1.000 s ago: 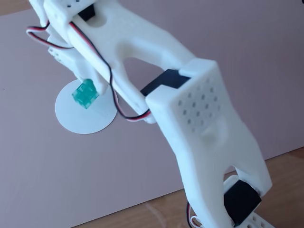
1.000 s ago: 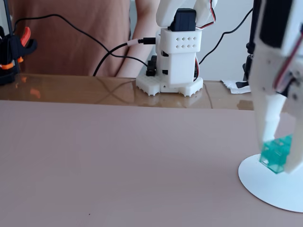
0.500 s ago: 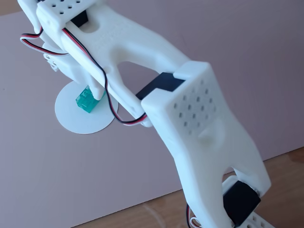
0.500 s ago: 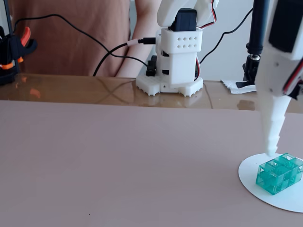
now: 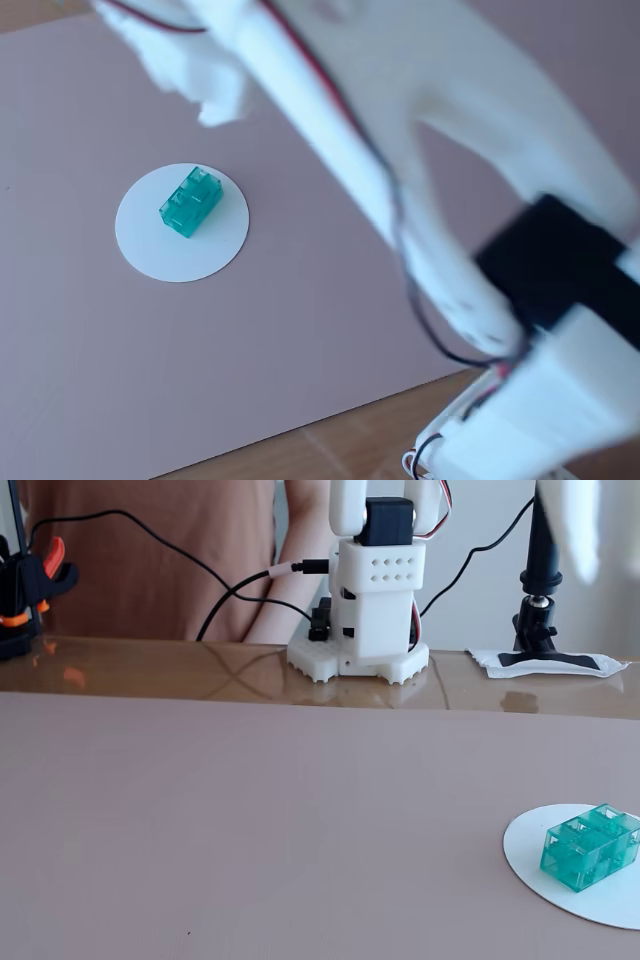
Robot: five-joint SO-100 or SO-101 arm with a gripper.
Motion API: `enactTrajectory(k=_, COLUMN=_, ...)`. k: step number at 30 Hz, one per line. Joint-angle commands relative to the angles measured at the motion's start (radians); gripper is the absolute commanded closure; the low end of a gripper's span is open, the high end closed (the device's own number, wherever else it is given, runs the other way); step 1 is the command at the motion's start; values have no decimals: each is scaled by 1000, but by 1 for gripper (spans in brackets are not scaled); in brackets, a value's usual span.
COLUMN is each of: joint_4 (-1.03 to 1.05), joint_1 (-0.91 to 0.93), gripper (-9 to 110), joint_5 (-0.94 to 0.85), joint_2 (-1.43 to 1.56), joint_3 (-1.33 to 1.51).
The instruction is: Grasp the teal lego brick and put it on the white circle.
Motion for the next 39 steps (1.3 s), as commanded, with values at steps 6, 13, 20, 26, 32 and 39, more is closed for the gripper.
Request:
enactTrajectory(k=6, joint_4=-86, joint_1=167, gripper=99, joint_5=-20, joint_2=609, joint_3=370)
enactTrajectory(k=13, joint_4=-133, joint_1=337, gripper=99, joint_5=-84, joint_2=939, joint_3=653)
enactTrajectory(k=20, joint_4=-160, joint_1=402, gripper=101, joint_5=-129, joint_2=1150, joint_3=853)
enactTrajectory(k=26, joint_4=-247, joint_1=469, gripper=102, joint_5=-201, joint_2=1252, joint_3=1040)
enactTrajectory(k=32, joint_4=-350, joint_1=494, gripper=102, joint_5=-227, joint_2=1344, joint_3=1232)
enactTrajectory(k=39, joint_4=-488, joint_1=472, gripper=102, joint_5=-213, joint_2=1428, joint_3=1457)
